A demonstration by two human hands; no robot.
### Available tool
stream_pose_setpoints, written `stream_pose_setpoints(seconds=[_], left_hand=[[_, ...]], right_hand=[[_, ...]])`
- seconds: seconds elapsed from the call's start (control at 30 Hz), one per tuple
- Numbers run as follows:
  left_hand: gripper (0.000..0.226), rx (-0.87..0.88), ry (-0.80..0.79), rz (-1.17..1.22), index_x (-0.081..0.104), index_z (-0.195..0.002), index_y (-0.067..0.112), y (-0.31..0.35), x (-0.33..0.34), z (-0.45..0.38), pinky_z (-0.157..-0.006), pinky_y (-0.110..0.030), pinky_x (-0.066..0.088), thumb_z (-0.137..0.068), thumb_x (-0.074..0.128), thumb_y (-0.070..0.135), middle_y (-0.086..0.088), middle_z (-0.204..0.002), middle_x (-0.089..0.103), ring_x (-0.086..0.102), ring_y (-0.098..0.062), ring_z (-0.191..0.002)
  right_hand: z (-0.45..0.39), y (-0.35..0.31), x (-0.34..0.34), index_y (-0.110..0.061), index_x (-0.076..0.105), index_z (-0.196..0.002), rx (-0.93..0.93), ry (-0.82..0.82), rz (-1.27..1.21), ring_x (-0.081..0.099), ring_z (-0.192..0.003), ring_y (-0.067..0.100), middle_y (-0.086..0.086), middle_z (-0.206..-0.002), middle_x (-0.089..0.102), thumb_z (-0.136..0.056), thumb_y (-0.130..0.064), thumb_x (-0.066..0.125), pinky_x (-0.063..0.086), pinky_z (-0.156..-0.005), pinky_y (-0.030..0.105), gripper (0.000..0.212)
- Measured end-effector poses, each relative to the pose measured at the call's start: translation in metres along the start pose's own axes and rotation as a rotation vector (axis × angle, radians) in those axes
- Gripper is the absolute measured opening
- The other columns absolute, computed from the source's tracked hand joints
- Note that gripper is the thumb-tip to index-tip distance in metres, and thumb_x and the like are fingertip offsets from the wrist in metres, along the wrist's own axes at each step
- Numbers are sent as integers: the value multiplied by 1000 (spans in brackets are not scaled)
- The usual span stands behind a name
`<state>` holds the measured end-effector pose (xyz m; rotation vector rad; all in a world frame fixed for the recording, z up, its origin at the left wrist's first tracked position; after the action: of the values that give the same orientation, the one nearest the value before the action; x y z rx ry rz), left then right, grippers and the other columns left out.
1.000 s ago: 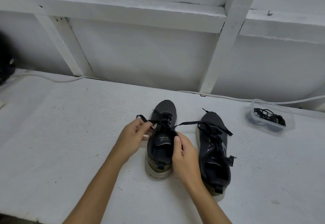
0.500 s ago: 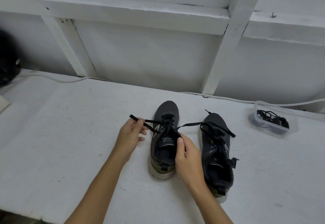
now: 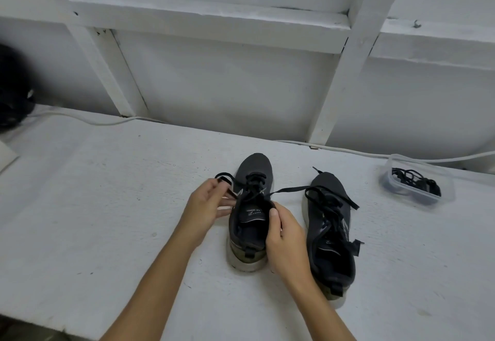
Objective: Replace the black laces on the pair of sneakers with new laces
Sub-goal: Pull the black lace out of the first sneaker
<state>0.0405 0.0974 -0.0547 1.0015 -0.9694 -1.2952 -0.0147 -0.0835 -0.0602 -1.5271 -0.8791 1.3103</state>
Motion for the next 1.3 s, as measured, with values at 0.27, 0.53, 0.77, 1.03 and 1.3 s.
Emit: stream_pose_setpoints(seconds=[0.27,0.53,0.77,1.03,1.3], left_hand=[[28,-14,-293,-161,72,-113,20,-3,12,13,-91,-32,53,-99,55,37,-1,-109,74,67,-18,-104],[16,39,-91,-174,64,-99,14,3,1,2,-81,-32,57,-103,52,24,-1,-92,75,72,-17,-92],[22,51,-44,-193,56,-102,13,7,3,9,-80,-30,58,-107,41,27,0,-90,75,72,-10,-88],[19,56,-20,-150,56,-105,11,-1,4,12,-76,-24,55,-107,42,24,-3,-95,74,71,-12,-92],[18,63,-194,-163,72,-112,24,-2,6,16,-97,-25,50,-98,61,22,6,-108,75,68,-9,-108]], right_hand=[[0,-3,0,-26,67,-120,-10,2,3,63,-108,3,-18,-109,70,-107,-18,40,52,-95,32,31],[0,-3,-1,-24,67,-120,-14,13,22,62,-107,3,-16,-110,70,-107,-18,40,51,-96,34,30],[2,-27,-14,-19,66,-122,-265,228,275,57,-106,10,-10,-110,62,-94,-21,67,49,-92,27,28],[-23,-51,13,-23,79,-87,-412,-50,659,55,-79,20,-6,-80,51,-79,-26,83,32,-50,22,10],[-30,-45,16,-21,74,-101,-244,-159,619,49,-93,12,-8,-91,48,-98,-33,60,34,-62,25,19]])
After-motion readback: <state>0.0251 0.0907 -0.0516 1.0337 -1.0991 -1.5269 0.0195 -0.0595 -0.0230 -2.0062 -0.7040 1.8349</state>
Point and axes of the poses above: each hand's wrist, its own z-axis away from the middle knuckle, its own x-axis out of the palm, y = z × x, the point moved 6 cm from there along -z, towards the middle knuckle
